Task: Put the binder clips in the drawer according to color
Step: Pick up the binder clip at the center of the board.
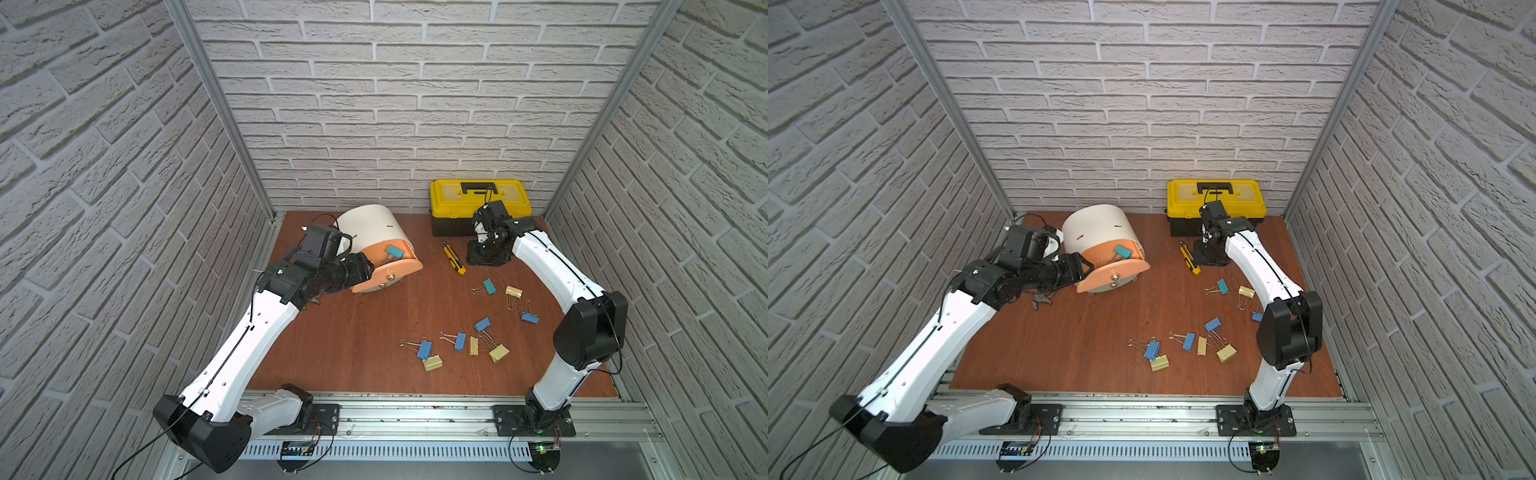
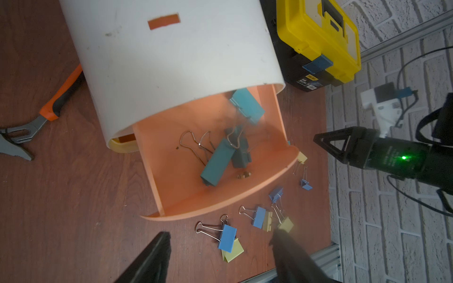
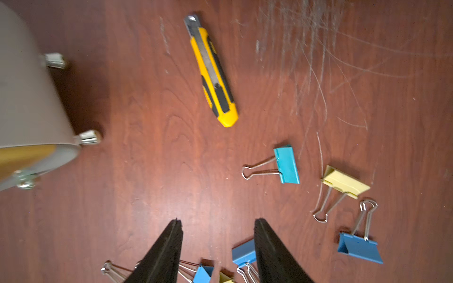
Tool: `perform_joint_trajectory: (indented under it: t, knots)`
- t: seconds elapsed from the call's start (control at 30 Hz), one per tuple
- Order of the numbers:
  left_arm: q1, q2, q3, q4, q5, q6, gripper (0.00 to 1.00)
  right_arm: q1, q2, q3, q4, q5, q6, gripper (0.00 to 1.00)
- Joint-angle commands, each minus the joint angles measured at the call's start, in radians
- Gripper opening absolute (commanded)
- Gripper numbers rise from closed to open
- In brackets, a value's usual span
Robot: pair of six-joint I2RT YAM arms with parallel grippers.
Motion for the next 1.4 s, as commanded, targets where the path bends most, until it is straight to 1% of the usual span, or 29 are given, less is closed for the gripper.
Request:
perform_joint_trajectory:
  t: [0.0,0.1,0.2,0.43,0.53,0.73,0.97,1.13,1.37]
  knots:
    - [-0.030,-0.056,-0.031,-0.004,-0.036,-0.024,0.70,-0.012,-0.041,-0.077,0.042,0.071,-0.002,0.52]
    - [-0.074,-0.085,-0.069,-0.003,-0.058,-0.053,0.70,-0.036,-0.025,-0.145,0.071,0.086,0.003,0.55]
    - [-0.121,-0.110,-0.121,0.017,-0.083,-0.090,0.70,-0.054,0.004,-0.170,0.086,0.098,0.001,0.57]
    - [-0.225,-0.159,-0.211,0.046,-0.144,-0.160,0.71,-0.091,0.074,-0.162,0.116,0.103,-0.007,0.62]
    - [-0.252,-0.184,-0.238,0.043,-0.167,-0.181,0.70,-0.104,0.117,-0.146,0.118,0.102,-0.024,0.64]
    - [-0.262,-0.240,-0.275,0.023,-0.197,-0.213,0.70,-0.123,0.185,-0.121,0.135,0.097,-0.056,0.67]
    - [-0.261,-0.252,-0.264,-0.009,-0.217,-0.214,0.71,-0.161,0.215,-0.098,0.159,0.020,-0.073,0.67]
    - [-0.259,-0.254,-0.267,-0.007,-0.216,-0.219,0.71,-0.167,0.272,-0.069,0.155,-0.036,-0.092,0.67]
    - [-0.235,-0.248,-0.274,0.007,-0.192,-0.214,0.71,-0.167,0.299,-0.069,0.152,-0.065,-0.082,0.66]
